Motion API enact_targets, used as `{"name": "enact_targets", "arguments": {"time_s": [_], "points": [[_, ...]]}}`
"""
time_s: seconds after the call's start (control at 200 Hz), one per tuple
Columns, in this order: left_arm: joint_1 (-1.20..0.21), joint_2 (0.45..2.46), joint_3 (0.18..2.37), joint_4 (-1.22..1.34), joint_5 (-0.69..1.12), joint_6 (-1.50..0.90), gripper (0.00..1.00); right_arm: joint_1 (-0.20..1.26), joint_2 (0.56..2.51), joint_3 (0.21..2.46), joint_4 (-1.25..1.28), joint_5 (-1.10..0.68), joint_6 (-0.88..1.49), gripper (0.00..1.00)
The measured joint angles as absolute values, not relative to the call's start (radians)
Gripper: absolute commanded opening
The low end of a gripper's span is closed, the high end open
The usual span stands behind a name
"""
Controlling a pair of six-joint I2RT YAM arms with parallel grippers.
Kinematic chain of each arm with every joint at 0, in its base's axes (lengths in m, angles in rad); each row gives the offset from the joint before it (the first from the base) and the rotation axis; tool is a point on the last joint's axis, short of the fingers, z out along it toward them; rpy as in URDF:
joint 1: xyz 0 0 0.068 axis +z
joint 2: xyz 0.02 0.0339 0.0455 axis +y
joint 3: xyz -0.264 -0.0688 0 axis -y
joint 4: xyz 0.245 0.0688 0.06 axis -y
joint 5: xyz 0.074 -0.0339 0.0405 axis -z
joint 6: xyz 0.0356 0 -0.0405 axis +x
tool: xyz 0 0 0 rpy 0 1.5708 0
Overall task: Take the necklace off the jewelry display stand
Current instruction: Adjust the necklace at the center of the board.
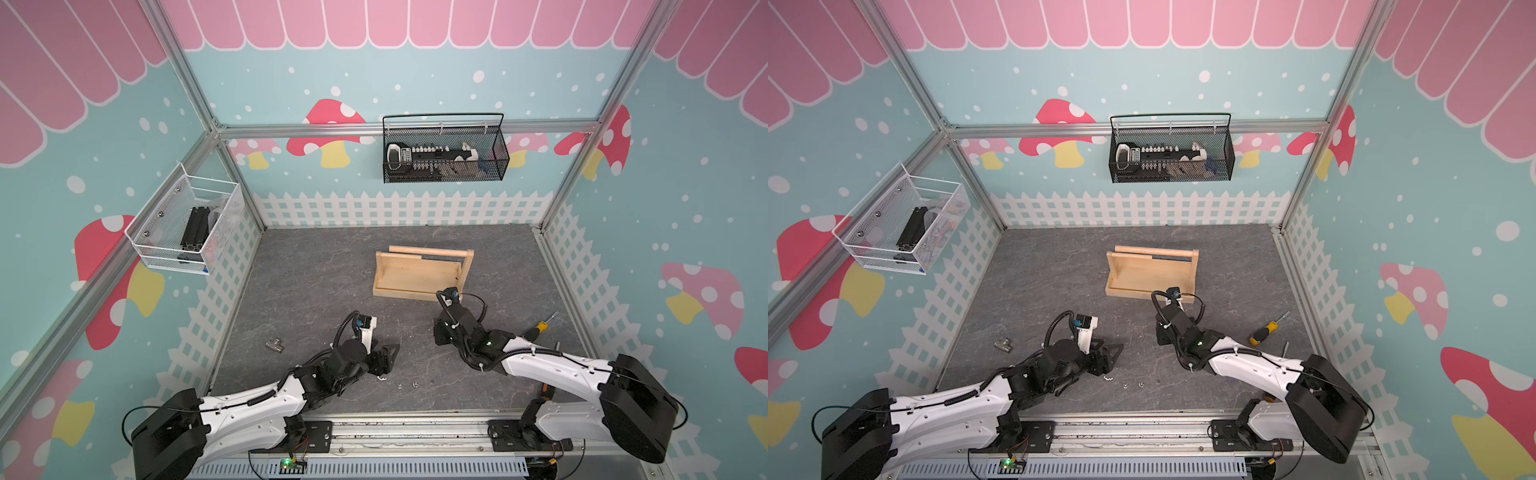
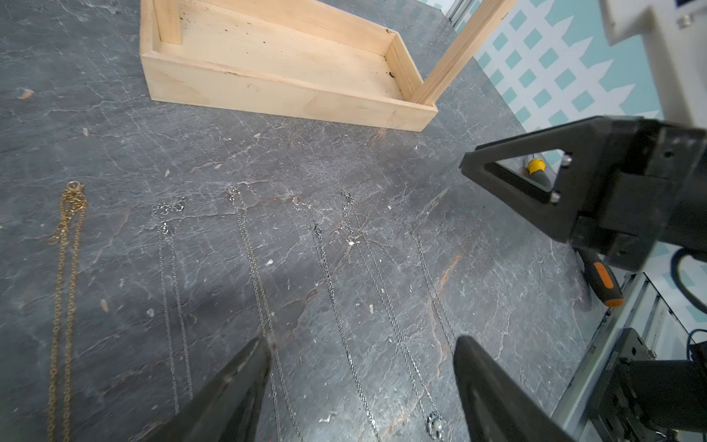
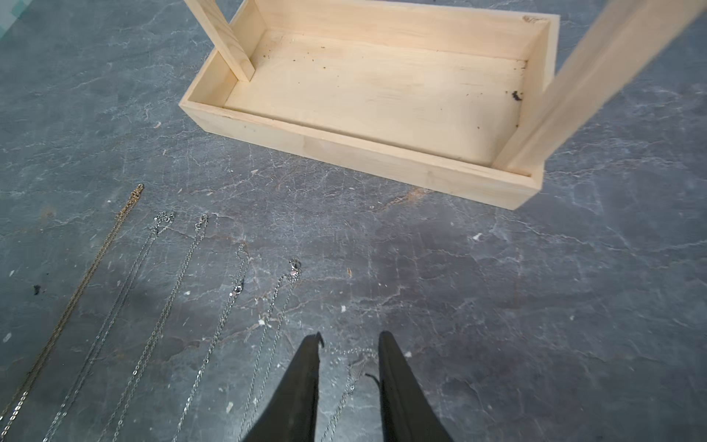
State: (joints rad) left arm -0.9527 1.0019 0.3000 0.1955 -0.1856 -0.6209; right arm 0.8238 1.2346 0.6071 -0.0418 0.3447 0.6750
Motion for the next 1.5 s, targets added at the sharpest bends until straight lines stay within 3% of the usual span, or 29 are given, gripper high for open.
{"name": "enact_targets", "arguments": {"time_s": [0.175, 0.31, 0.455, 0.835, 1.501], "points": [[-0.953, 1.0, 0.302, 0.196, -0.182, -0.621, 0.77, 0.824, 1.065, 0.506, -0.066, 0.366, 0.662, 0.29], [-0.953, 1.003, 0.313, 0.199, -0.177, -0.621, 0.77, 0.823, 1.049, 0.503, -0.097, 0.379, 0.662, 0.28], [-0.953, 1.013, 0.317, 0.208, -0.17, -0.621, 0.77, 0.818, 1.193, 0.546, -0.143, 0.374, 0.689, 0.24], [-0.953, 1.016, 0.329, 0.207, -0.163, -0.617, 0.77, 0.817, 1.517, 0.658, -0.093, 0.254, 0.743, 0.25], [-0.953, 1.018, 0.333, 0.205, -0.163, -0.605, 0.77, 0.817, 1.655, 0.783, -0.089, 0.271, 0.75, 0.26]]}}
